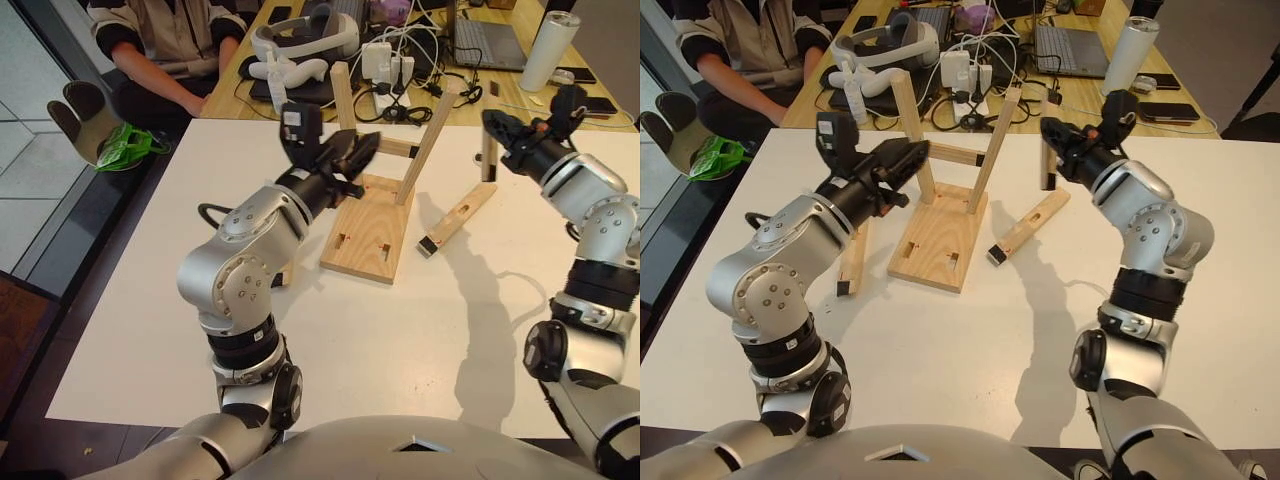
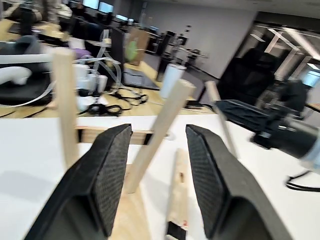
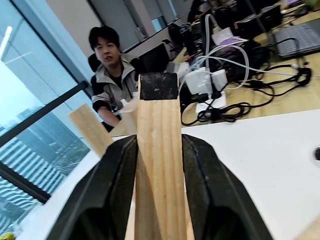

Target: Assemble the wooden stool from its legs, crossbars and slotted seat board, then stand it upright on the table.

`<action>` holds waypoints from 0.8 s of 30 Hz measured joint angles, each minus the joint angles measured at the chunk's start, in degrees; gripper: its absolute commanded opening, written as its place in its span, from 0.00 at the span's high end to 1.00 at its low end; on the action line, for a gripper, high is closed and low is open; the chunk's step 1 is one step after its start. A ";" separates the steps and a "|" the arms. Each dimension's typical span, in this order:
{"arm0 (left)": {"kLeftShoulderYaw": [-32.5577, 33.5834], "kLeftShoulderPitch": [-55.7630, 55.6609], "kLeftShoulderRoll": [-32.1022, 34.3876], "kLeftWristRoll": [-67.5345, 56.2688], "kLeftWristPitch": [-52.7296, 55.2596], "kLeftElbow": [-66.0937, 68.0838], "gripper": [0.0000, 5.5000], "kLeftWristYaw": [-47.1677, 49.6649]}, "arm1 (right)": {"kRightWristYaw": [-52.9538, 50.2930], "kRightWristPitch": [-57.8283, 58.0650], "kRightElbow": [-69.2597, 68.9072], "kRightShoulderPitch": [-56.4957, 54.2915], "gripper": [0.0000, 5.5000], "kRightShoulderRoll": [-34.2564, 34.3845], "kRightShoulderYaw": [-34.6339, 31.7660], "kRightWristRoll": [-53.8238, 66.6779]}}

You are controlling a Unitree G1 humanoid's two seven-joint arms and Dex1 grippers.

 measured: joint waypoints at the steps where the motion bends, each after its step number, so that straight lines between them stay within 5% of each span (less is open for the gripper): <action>1: -0.79 -0.75 0.04 -2.10 0.89 -0.91 0.63 -1.16 | -0.19 0.92 -2.10 0.13 0.76 1.42 0.10 1.84; 12: -13.93 -2.31 6.01 -3.95 6.11 -0.18 0.63 -1.21 | -3.00 -1.98 -6.59 0.32 0.76 12.66 3.98 8.82; 24: -11.84 -2.32 6.76 1.28 4.77 6.55 0.63 4.03 | -5.54 0.98 -13.20 2.58 0.76 12.94 5.65 16.89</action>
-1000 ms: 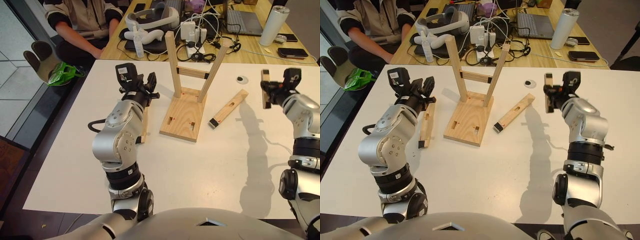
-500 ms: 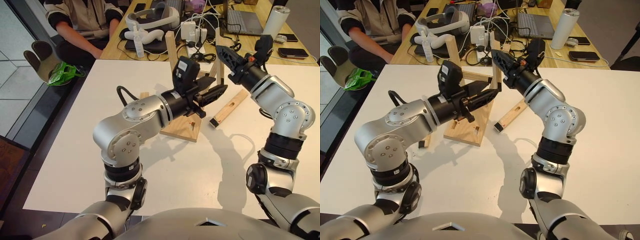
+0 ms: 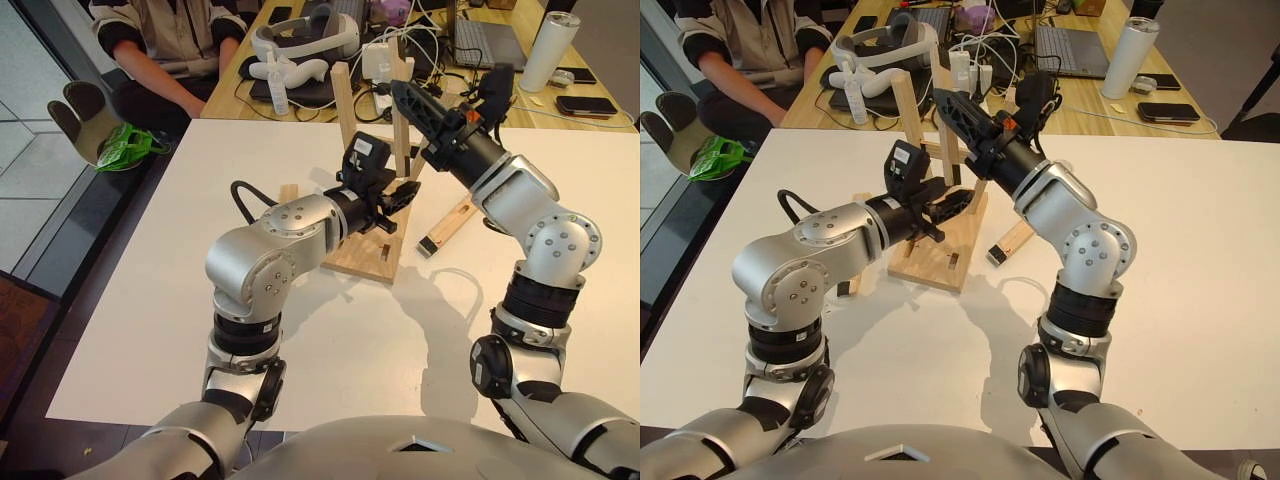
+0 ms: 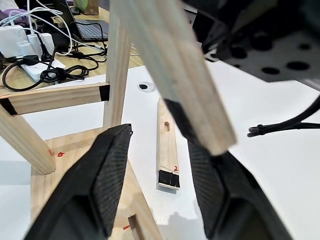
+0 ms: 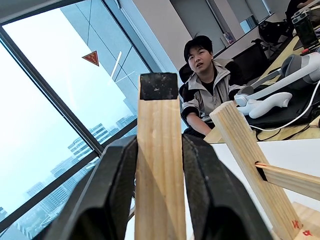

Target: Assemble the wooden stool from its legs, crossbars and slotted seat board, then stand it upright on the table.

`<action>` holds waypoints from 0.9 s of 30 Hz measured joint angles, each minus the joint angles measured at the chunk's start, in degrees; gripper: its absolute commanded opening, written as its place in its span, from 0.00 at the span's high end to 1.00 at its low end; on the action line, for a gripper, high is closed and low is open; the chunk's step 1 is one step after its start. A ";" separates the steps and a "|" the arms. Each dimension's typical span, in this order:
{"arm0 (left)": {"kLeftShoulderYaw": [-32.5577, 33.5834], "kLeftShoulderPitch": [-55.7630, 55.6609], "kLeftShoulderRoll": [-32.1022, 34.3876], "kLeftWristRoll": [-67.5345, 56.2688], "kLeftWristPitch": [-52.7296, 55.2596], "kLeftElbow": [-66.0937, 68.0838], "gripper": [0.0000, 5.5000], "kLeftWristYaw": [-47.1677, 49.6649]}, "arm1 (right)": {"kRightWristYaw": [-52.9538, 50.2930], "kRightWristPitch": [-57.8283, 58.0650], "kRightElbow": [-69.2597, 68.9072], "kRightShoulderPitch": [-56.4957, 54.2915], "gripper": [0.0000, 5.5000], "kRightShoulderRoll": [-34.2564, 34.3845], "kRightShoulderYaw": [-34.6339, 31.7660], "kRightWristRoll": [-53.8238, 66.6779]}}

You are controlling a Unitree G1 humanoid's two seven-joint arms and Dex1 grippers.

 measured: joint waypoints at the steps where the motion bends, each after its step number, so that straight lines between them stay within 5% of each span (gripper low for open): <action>1: 0.45 0.00 -0.07 0.08 0.00 0.21 0.63 0.32 | 0.04 0.13 -0.60 0.11 0.76 -0.88 -0.10 0.55; 11: 1.98 0.56 0.28 2.25 0.13 2.09 0.63 1.97 | 0.29 1.17 -3.88 3.11 0.76 -6.73 0.30 4.45; 27: -2.43 1.83 3.35 -0.55 3.87 -3.01 0.63 -2.92 | 3.76 -6.29 -0.89 4.33 0.76 -8.42 11.82 -8.07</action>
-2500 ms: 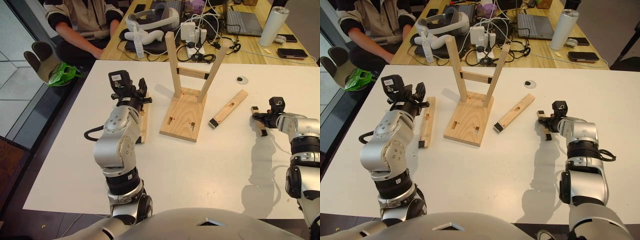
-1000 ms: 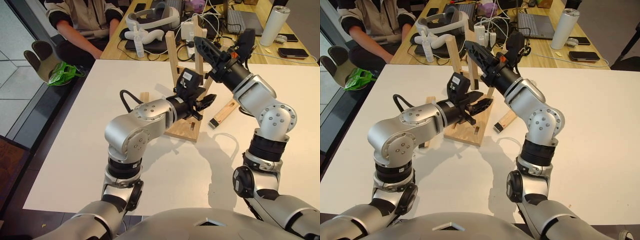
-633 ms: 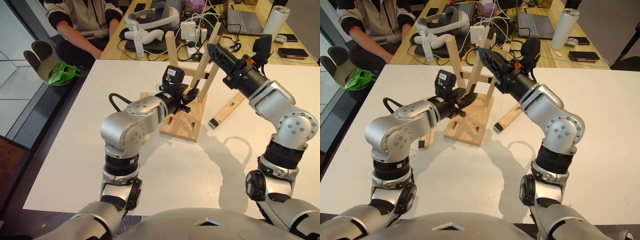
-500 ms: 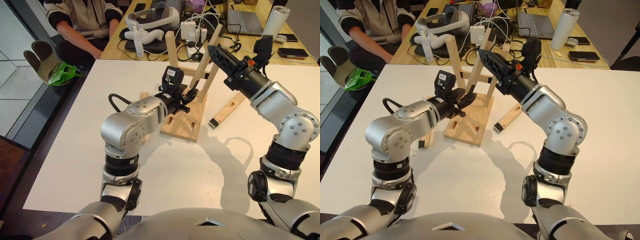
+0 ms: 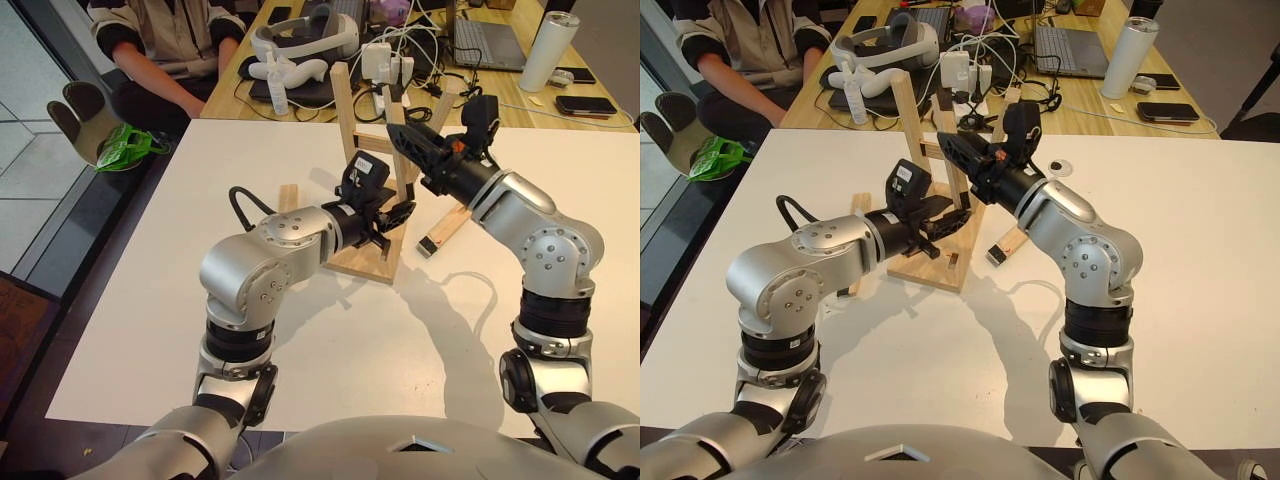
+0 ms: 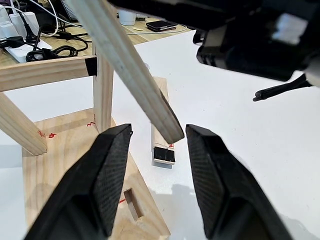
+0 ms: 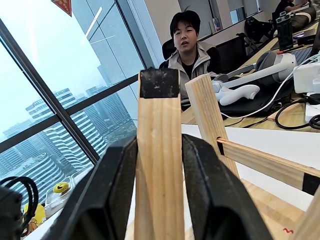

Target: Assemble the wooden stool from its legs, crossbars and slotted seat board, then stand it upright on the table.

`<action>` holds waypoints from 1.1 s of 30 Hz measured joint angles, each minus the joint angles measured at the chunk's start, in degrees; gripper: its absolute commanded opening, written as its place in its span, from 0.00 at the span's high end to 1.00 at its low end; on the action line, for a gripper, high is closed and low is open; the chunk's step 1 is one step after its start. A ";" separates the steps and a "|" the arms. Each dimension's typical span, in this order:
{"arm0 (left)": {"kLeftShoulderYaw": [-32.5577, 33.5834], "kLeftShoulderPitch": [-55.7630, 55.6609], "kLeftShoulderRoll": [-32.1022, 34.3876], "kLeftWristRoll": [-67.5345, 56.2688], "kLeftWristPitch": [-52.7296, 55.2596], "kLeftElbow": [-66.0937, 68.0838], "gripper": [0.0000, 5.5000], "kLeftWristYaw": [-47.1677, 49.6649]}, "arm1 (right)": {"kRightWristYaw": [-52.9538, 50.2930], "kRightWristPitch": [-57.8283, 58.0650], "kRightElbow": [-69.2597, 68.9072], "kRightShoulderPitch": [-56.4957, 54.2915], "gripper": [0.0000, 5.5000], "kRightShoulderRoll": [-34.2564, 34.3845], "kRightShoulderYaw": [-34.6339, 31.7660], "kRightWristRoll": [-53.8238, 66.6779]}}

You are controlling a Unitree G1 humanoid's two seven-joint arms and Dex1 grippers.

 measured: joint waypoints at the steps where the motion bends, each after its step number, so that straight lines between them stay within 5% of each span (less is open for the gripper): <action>1: -0.09 0.00 0.08 0.04 0.01 0.01 0.63 0.05 | 0.37 0.00 -0.27 0.01 0.76 0.01 0.02 0.04; 8: 0.24 0.15 -0.02 0.72 0.05 0.63 0.63 1.23 | 3.16 1.40 -3.99 1.51 0.76 -0.54 -0.62 4.21; 19: 2.01 0.13 0.28 2.10 -0.02 1.85 0.63 2.12 | 11.61 5.65 -8.34 7.00 0.76 -11.58 -2.76 10.33; 33: -2.86 -0.31 4.02 3.27 -1.59 0.60 0.63 -0.31 | 15.33 -1.08 -9.29 8.99 0.76 -15.34 8.71 -4.29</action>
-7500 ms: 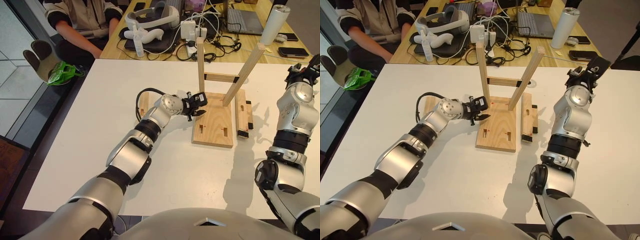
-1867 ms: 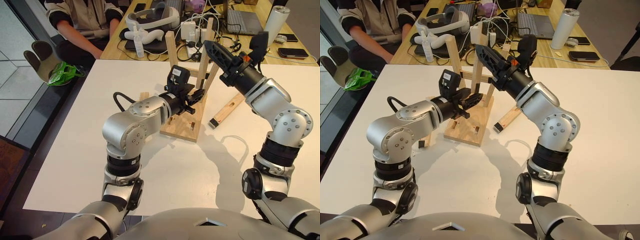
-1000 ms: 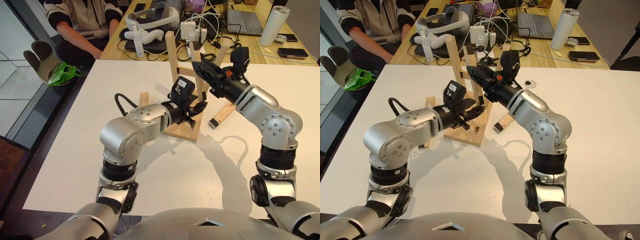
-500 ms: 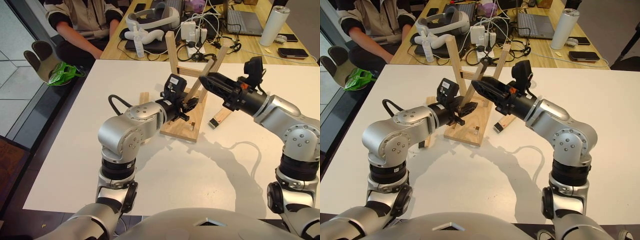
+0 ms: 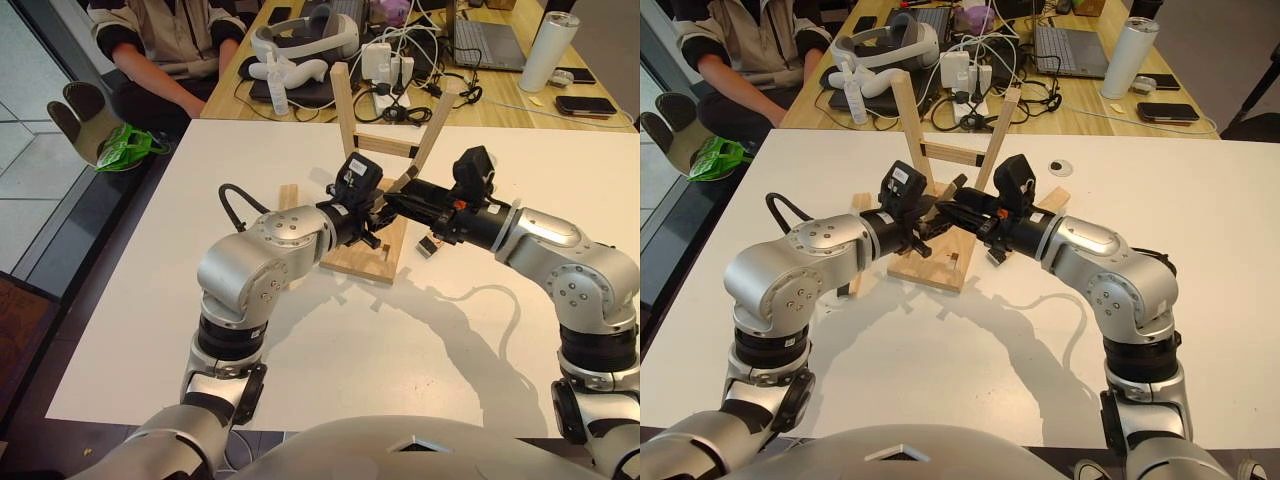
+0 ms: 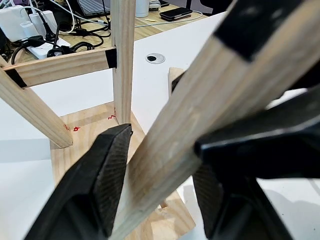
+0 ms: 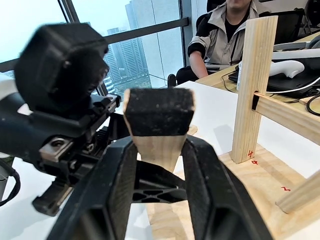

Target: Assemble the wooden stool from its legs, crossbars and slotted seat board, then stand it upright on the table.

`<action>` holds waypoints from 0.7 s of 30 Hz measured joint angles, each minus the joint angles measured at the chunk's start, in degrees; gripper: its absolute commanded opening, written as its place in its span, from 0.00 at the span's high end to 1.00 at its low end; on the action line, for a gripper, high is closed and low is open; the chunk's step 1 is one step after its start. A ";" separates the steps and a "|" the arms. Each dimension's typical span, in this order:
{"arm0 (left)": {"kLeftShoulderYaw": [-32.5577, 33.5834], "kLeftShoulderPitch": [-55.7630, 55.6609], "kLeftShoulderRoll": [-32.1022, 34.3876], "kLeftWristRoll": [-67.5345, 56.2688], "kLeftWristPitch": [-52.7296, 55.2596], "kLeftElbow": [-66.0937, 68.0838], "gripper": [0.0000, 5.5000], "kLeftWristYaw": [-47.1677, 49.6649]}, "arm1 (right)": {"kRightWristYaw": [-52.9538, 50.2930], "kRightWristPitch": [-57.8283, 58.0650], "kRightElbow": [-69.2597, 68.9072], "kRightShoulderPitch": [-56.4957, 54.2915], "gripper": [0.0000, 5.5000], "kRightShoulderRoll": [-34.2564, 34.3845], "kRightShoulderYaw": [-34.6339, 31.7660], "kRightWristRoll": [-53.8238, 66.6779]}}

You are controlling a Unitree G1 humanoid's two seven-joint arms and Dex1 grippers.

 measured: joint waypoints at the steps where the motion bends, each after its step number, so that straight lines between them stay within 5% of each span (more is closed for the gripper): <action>1: -0.21 -0.02 0.35 0.17 -0.06 -0.02 0.63 -0.13 | 0.10 -0.48 0.29 -0.01 0.76 -0.04 0.33 -0.76; 6: -1.31 -0.02 1.60 0.79 -0.26 -0.03 0.63 -0.47 | 0.23 -1.15 0.50 -0.04 0.76 0.25 1.48 -2.80; 15: -1.93 -0.27 1.28 3.03 -3.60 1.68 0.88 -0.19 | -1.37 -1.52 0.54 -0.52 0.76 2.56 1.91 -4.35; 21: -2.90 -1.02 1.33 4.42 -5.19 2.26 0.92 -0.20 | -2.50 -1.48 0.66 -1.20 0.76 3.82 2.17 -5.25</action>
